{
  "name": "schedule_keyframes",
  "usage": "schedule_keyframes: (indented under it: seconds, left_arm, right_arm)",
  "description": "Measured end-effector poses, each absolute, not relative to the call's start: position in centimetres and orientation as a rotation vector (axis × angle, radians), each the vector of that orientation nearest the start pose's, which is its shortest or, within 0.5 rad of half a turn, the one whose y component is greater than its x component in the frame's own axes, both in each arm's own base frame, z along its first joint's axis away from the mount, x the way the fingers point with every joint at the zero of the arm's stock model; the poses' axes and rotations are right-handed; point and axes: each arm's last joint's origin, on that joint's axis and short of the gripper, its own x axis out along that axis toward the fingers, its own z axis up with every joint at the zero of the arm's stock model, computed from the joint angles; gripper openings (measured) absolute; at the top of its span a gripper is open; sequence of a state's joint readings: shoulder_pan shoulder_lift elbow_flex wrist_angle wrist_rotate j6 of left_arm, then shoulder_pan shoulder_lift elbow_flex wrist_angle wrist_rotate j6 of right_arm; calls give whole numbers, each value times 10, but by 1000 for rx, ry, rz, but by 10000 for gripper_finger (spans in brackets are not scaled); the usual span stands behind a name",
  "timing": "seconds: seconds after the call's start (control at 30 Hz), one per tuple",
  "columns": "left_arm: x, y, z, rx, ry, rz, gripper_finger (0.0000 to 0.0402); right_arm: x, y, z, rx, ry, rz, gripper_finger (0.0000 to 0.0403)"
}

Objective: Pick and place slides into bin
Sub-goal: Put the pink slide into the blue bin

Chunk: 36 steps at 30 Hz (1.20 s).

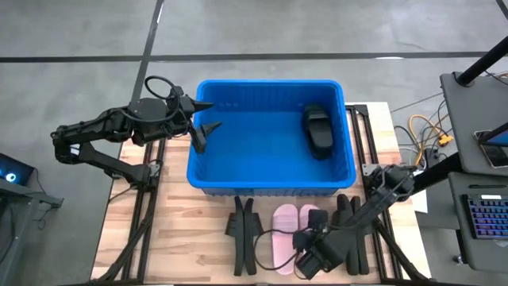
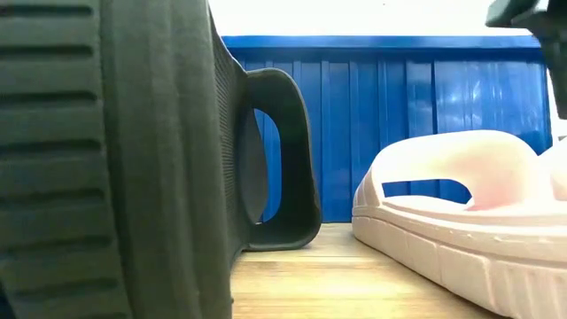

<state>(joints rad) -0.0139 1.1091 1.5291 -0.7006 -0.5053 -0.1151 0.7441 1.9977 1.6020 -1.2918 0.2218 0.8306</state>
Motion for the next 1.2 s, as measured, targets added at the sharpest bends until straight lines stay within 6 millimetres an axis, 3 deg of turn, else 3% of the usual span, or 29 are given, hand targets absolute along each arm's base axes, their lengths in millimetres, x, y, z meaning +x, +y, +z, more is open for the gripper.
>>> schedule_keyframes:
  seconds: [0.3, 0.57, 0.73, 0.93, 1.2]
  left_arm:
    - [191, 11, 469, -39, 246, 504, 272]
    - [191, 11, 467, -33, 267, 504, 272]
    - [191, 11, 467, -33, 267, 504, 272]
    - [191, 11, 467, -34, 266, 504, 272]
    - [191, 11, 467, -34, 266, 504, 272]
  right_arm:
    - [277, 245, 168, -251, 1582, -405, 226]
    - [273, 241, 158, -316, 1579, -570, 215]
    - [272, 241, 160, -322, 1575, -556, 158]
    - [269, 243, 162, -353, 1594, -502, 31]
    - [265, 241, 187, -304, 1563, -452, 10]
